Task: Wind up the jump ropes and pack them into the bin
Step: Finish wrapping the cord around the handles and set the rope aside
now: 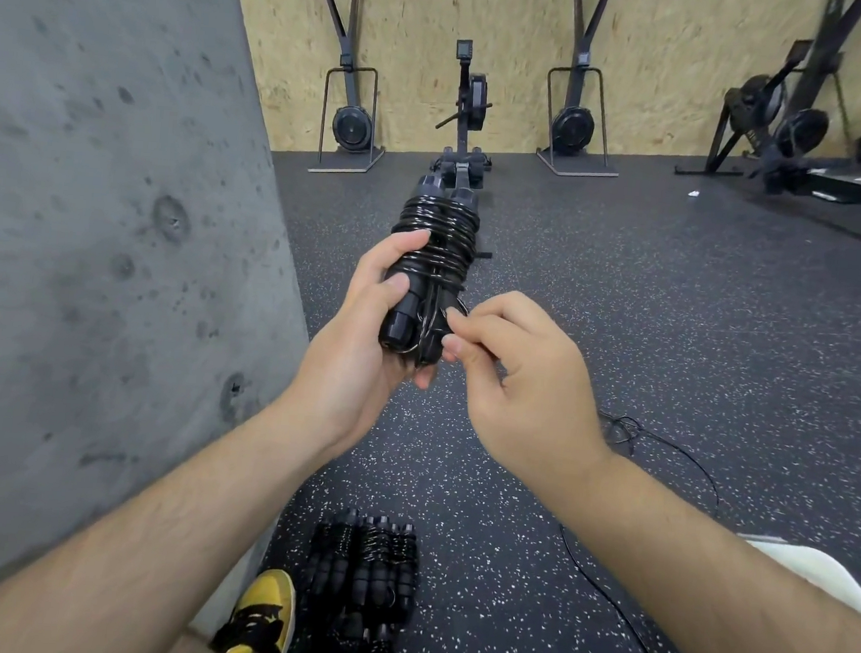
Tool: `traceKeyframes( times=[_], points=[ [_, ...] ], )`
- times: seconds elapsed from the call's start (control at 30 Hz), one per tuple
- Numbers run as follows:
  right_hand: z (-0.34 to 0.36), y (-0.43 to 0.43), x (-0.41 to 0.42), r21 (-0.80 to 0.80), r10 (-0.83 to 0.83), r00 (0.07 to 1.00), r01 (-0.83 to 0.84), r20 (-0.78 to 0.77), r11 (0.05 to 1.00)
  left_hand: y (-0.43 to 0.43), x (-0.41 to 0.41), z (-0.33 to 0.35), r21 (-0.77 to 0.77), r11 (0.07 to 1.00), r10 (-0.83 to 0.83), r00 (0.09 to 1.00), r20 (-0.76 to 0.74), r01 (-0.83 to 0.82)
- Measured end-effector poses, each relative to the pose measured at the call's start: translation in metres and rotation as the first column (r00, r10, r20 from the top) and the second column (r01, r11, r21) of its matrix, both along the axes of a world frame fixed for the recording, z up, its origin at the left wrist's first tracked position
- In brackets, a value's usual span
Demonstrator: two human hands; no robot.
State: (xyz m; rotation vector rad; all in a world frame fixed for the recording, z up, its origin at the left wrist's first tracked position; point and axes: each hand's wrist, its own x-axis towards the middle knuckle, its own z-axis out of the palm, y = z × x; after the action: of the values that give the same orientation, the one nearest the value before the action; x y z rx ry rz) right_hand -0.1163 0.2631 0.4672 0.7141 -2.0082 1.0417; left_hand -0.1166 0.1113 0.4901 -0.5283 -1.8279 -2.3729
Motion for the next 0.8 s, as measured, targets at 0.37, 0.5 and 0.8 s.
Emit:
traceKeyframes(
  times=[0.37, 0.5, 0.8],
  points=[
    [0.0032, -0.0026, -0.0015, 0.232, -0.091, 0.987, 0.121, -0.133, 0.965, 0.0004, -0.0001, -0.0026, -0.046, 0.998, 0.040, 0.999, 0.000, -0.040],
    [-0.0007, -0.0023, -0.0001, 0.176, -0.080, 0.994, 0.091, -0.068, 0.980, 0.0011, -0.0035, -0.0032, -0.034, 0.998, 0.043, 0.999, 0.004, -0.043],
    [-0.0031, -0.0018, 0.0020, 0.172, -0.097, 0.995, 0.102, -0.035, 0.980, 0.0028, -0.0033, -0.0027, -0.046, 0.998, 0.050, 0.998, 0.026, -0.049]
  ],
)
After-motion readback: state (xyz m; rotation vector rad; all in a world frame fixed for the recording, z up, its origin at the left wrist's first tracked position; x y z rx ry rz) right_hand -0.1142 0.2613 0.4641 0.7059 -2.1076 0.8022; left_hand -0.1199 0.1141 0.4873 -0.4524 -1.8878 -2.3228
